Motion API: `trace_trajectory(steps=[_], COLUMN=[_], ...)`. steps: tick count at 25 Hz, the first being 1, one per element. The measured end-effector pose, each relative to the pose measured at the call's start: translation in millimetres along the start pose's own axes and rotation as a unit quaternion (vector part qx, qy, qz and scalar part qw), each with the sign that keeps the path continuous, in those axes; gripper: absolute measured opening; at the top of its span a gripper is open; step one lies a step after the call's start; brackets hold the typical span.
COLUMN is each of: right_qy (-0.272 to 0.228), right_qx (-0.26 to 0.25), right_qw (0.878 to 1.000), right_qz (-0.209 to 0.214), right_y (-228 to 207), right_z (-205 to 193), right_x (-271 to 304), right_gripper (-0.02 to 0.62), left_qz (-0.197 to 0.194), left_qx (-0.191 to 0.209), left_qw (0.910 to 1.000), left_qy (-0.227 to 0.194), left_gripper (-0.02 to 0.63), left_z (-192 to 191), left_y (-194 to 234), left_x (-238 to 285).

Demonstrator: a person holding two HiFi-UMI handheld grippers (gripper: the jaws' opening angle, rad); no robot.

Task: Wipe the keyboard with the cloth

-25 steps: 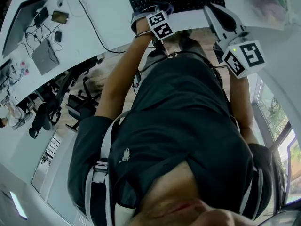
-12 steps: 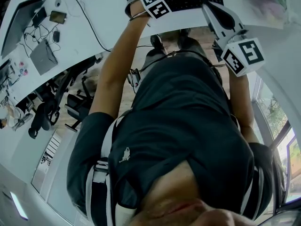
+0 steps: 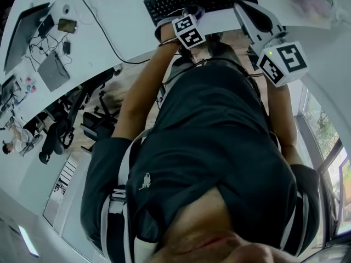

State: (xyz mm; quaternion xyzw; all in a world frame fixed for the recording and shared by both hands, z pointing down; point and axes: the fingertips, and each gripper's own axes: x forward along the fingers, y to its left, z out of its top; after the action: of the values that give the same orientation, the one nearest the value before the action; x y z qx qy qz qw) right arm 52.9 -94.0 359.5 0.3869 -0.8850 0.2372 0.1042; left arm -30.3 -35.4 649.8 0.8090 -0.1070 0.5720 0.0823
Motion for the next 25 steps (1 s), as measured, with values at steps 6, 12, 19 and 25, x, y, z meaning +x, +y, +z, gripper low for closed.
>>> trace_trajectory(steps=[6,12,19,25], right_qy=[0.001,0.002,0.0,0.001], right_qx=[-0.001,0.004,0.012,0.013], right_qw=[1.0,1.0,1.0,1.0], right_qz=[0.0,-0.004,-0.011,-0.007], right_y=[-4.2,-9.6,-22.3,-25.2], right_z=[0.8,-2.5,-5.3,-4.3], right_x=[-0.9,-4.2,-6.8,-4.9], right_gripper=[0.011,0.011,0.011,0.011], left_qz=[0.034,0.059,0.028,-0.005], left_qx=[-0.009,-0.044,-0.017,0.0], left_qw=[0.9994,0.9973,0.9995,1.0], left_qy=[-0.001,0.0,0.006,0.007], left_gripper=[0.069,0.069,0.069,0.069], left_z=[6.7,13.6,13.6,16.3], left_y=[56.0,113.0,39.2,3.8], left_x=[-9.7,-18.7,-2.1,5.1])
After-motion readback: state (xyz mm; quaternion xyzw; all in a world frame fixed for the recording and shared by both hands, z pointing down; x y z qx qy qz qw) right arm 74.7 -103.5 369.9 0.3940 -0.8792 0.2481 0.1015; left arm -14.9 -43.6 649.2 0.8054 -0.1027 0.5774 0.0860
